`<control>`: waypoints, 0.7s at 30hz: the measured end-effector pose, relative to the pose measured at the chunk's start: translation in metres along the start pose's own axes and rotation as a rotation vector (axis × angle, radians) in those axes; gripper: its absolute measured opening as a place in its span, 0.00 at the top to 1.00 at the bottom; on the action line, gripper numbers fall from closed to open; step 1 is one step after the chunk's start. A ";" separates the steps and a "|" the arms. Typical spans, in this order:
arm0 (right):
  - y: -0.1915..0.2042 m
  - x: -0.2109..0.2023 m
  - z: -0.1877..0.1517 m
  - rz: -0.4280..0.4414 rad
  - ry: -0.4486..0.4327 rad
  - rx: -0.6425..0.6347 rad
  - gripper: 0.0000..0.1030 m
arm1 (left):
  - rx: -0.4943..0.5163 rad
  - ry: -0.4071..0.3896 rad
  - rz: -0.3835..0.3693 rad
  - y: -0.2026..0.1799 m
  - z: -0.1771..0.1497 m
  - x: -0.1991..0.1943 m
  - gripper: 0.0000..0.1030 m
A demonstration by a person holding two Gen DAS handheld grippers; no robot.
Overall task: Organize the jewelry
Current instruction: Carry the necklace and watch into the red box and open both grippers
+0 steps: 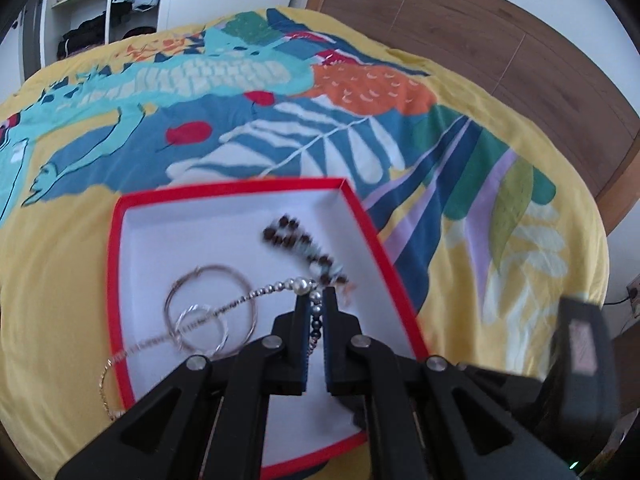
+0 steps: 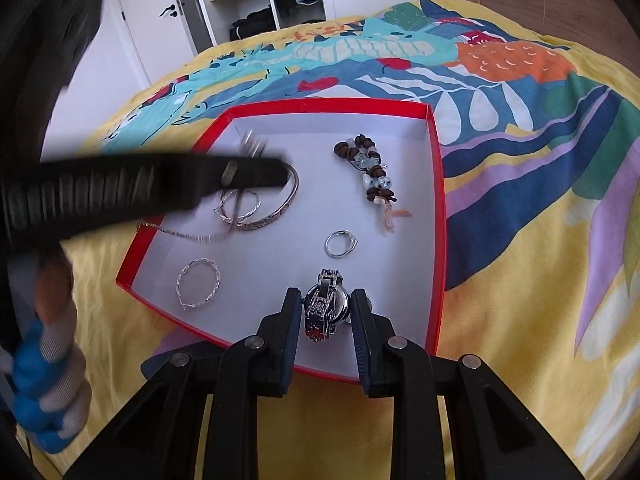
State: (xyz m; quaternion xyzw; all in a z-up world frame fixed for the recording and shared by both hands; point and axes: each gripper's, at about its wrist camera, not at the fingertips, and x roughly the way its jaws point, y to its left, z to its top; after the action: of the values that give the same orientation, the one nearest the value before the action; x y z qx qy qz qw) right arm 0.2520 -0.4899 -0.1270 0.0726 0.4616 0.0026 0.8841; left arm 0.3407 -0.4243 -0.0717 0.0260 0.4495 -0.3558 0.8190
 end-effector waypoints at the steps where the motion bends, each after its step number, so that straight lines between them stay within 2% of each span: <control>1: 0.000 0.001 0.000 0.000 0.001 0.001 0.76 | 0.007 -0.008 -0.004 -0.003 0.005 0.001 0.96; 7: -0.005 0.002 0.001 -0.005 0.001 0.010 0.76 | 0.001 -0.038 -0.025 0.000 0.025 0.003 0.96; 13: -0.004 0.003 0.001 -0.001 -0.005 0.016 0.76 | 0.004 -0.048 0.037 0.026 0.047 0.005 0.96; 17: -0.001 0.006 0.001 -0.006 -0.003 0.014 0.76 | -0.024 0.001 0.101 0.053 0.041 0.017 0.96; 21: 0.004 0.010 0.002 -0.021 0.002 -0.006 0.76 | -0.043 0.057 0.126 0.069 0.025 0.030 0.95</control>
State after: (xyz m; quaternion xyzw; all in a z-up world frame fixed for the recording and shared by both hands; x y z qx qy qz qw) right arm 0.2594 -0.4854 -0.1338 0.0650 0.4630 -0.0051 0.8839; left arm 0.4111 -0.3985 -0.0984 0.0466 0.4776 -0.2929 0.8270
